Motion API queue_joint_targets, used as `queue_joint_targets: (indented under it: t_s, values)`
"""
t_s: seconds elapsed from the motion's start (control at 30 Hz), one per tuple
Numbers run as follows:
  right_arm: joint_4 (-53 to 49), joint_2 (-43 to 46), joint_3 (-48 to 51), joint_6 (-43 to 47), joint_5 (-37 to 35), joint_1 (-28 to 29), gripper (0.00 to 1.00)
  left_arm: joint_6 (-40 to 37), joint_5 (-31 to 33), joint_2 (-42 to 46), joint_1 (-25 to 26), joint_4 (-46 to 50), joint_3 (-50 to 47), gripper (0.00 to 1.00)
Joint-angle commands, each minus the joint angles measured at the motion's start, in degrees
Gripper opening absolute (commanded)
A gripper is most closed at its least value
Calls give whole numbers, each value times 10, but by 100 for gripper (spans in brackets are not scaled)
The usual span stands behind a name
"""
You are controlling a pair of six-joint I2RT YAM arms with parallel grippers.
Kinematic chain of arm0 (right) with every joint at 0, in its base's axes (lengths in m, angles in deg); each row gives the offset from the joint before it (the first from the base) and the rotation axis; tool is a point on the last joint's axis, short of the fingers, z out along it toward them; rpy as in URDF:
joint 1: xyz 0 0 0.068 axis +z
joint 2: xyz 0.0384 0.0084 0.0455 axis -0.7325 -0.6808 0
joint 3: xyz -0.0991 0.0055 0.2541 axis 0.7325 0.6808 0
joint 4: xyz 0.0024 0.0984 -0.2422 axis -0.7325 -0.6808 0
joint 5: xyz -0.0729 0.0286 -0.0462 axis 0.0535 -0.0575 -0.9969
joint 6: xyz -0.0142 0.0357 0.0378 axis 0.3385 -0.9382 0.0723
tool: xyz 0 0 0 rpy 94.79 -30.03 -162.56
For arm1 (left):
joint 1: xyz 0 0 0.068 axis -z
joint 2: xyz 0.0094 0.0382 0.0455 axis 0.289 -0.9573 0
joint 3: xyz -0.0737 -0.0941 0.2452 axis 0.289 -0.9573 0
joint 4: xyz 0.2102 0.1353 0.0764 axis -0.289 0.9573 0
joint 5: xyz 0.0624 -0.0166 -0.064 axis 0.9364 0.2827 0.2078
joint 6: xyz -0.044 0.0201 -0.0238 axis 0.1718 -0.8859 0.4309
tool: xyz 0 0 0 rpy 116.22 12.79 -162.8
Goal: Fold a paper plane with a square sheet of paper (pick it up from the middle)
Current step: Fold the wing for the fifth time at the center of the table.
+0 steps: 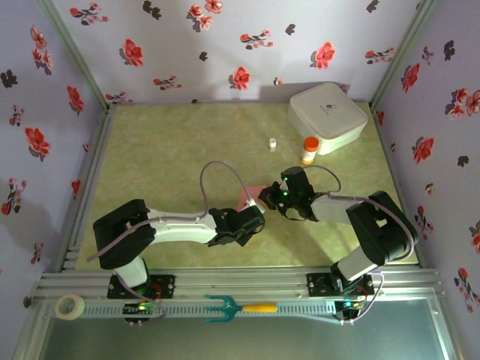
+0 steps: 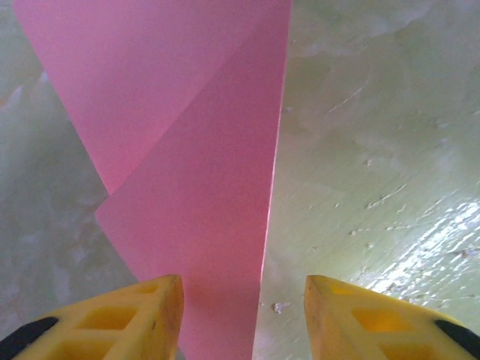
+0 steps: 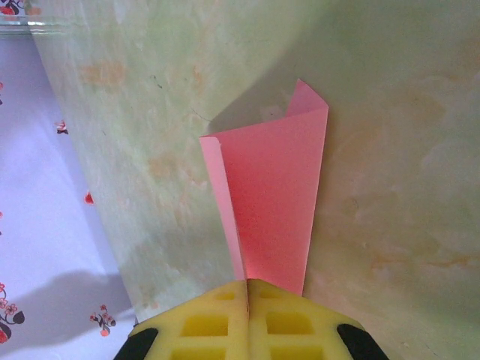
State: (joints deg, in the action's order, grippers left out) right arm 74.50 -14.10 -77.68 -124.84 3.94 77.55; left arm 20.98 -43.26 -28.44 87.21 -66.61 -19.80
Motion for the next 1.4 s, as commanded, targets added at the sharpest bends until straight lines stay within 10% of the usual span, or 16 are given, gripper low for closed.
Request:
queue_joint_targets:
  t_s: [0.0,1.37]
  values:
    - [-7,11,-3,-13,-8,6,2,-7,22,-13,3,19,13,45]
    - [-16,9,-7,-8,-7,6,3,-1,35,4,6,11,3,22]
